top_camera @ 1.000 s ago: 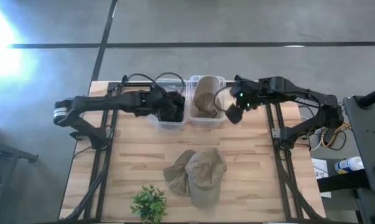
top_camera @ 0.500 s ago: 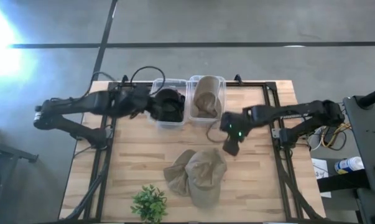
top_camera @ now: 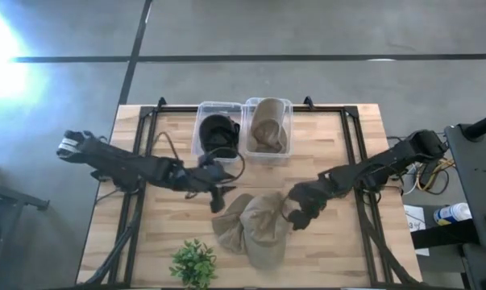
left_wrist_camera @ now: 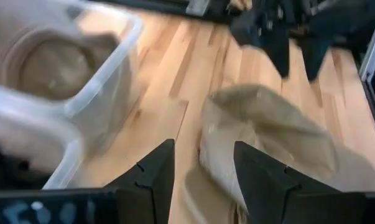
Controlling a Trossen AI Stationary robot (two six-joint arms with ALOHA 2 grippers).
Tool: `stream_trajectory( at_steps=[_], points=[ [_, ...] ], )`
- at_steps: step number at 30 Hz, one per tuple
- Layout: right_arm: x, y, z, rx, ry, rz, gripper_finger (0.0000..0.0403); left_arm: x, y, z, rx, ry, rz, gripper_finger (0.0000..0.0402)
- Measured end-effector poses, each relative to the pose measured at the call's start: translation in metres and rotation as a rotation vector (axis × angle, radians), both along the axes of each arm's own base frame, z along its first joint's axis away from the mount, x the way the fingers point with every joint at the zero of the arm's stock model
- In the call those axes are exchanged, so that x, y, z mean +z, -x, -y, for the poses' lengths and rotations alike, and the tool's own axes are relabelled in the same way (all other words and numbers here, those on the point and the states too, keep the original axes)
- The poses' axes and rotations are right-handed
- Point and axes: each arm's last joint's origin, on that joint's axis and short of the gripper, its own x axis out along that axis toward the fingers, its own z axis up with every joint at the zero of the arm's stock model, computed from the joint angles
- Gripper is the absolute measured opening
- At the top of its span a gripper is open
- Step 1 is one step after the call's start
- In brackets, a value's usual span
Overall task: Pick & Place hat
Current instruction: Put the right brown cap into the right transparent bin
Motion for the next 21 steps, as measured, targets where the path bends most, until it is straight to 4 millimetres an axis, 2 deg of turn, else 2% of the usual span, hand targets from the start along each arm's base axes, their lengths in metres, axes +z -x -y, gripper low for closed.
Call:
stream_trajectory(
  at_steps=[4,10,15,21],
  points=[
    [-0.004,0.005,-0.018,-0.080,-0.065,-0.030,0.0231,-0.014,-0.029,0.006,-0.056,0.017,0.091,0.0158],
    [-0.008,0.018,-0.046,-0.132,-0.113,-0.119,0.0231,-0.036,-0.068,0.024,-0.261,0.152,0.239,0.0158],
    [-0.012,0.021,-0.065,-0.150,-0.142,-0.148,0.0231,-0.077,-0.086,0.029,-0.262,0.170,0.124,0.0158],
    [-0.030,0.010,-0.085,-0.130,-0.183,-0.123,0.0231,-0.114,-0.099,0.031,-0.218,0.168,0.026,0.0158]
  ],
)
